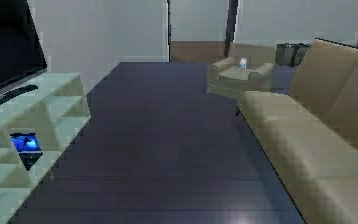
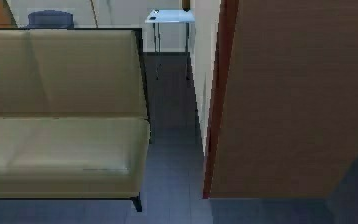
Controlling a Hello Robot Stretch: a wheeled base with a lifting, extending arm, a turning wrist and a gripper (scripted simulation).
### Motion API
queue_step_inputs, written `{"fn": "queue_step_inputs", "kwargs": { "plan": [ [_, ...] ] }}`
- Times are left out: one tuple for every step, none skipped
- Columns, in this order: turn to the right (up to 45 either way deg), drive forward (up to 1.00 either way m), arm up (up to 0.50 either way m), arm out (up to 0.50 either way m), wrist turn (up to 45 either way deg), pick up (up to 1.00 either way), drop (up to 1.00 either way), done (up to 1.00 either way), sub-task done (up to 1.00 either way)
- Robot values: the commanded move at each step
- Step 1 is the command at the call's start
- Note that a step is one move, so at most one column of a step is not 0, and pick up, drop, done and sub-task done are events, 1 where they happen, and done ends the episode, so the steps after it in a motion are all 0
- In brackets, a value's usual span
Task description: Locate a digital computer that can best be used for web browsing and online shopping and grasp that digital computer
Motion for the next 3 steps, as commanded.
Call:
{"fn": "queue_step_inputs", "kwargs": {
  "plan": [
    [-24.0,0.00,0.00,0.00,0.0,0.00,0.00,0.00,0.00],
    [0.0,1.00,0.00,0.00,0.0,0.00,0.00,0.00,0.00],
    [-12.0,0.00,0.00,0.00,0.0,0.00,0.00,0.00,0.00]
  ]
}}
